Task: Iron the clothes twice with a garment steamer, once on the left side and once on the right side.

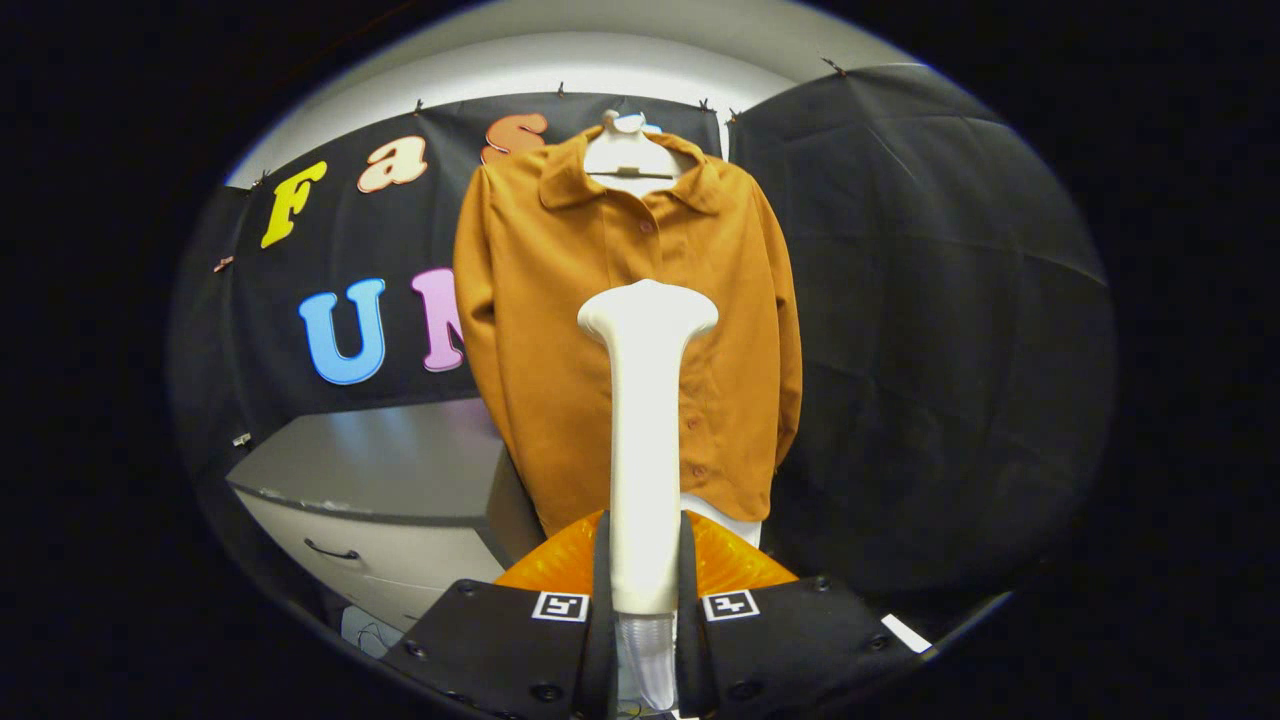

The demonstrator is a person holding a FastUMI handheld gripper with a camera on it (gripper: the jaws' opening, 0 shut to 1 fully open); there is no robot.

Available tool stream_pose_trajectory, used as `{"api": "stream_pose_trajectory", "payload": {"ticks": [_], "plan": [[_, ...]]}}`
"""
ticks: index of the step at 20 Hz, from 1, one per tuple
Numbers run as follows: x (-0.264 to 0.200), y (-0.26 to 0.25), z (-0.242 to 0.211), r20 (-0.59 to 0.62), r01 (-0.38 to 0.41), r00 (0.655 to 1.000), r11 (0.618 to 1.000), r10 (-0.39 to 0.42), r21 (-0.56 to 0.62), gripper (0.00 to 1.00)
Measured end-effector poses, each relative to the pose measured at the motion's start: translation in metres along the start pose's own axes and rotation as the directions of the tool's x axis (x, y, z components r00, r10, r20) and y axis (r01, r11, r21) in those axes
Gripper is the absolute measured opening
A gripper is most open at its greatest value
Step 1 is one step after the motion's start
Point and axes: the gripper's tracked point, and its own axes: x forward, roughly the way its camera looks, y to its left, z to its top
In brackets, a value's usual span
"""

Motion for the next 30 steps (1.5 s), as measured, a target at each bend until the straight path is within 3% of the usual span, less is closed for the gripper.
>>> {"api": "stream_pose_trajectory", "payload": {"ticks": [9,20,30], "plan": [[-0.031,0.077,0.093,0.149,-0.068,0.987,0.998,0.068,-0.005,0.26],[-0.069,0.173,0.116,0.224,-0.159,0.96,0.986,0.166,-0.051,0.26],[-0.075,0.184,0.122,0.242,-0.172,0.953,0.983,0.182,-0.063,0.26]]}}
